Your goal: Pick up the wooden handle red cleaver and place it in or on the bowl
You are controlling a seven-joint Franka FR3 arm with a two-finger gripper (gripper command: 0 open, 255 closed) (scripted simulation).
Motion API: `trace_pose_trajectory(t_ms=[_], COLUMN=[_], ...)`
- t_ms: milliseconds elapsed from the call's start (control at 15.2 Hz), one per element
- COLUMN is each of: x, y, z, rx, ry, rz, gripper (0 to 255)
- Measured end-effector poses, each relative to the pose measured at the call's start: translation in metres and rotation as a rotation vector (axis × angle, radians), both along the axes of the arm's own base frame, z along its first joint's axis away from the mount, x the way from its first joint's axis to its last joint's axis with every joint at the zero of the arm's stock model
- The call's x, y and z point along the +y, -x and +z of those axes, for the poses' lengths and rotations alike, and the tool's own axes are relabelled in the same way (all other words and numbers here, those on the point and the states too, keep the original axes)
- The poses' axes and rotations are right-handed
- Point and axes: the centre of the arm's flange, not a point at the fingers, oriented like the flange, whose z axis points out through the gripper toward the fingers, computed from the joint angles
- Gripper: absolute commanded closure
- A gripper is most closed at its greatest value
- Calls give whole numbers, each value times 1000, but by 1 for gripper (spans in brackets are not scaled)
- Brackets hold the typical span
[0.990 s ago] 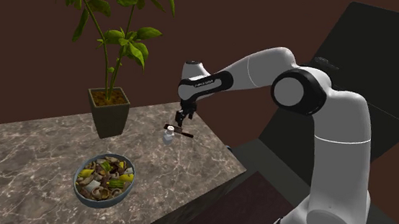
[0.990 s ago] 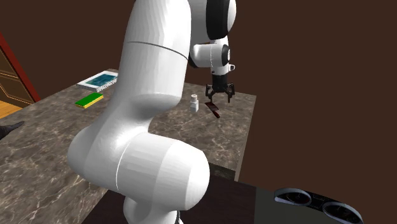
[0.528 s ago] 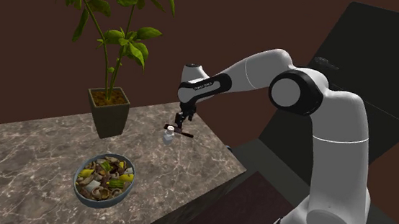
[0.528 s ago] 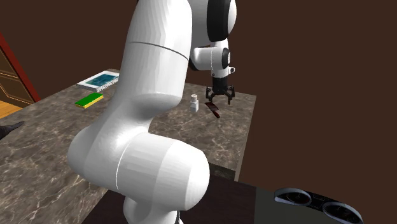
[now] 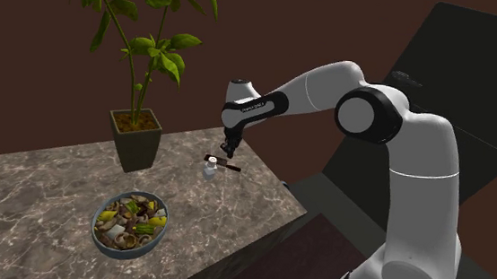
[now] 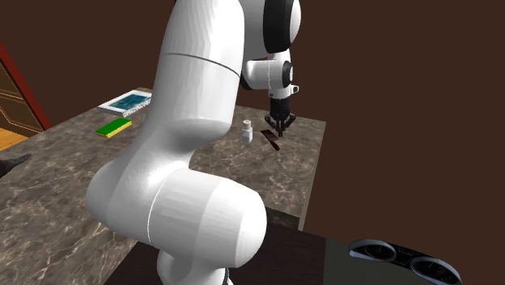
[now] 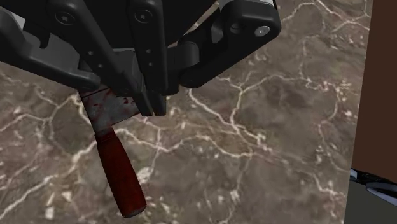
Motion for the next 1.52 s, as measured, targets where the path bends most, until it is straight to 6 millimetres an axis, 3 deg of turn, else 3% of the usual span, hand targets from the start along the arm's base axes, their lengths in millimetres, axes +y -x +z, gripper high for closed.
trace_pose_trajectory(t_ms=[198,264,396,528,660,1056,1452,1518], x=[0,0,3,13,15,17,17,17], y=[0,0,0,4,3,6,6,6], z=[0,0,1,9,6,-23,-27,-27], rx=[0,0,-4,-6,-10,-11,-11,-11], ry=[0,0,-23,-99,-128,-138,-139,-139], rz=[0,0,47,274,382,419,420,420], gripper=[255,0,0,0,0,0,0,255])
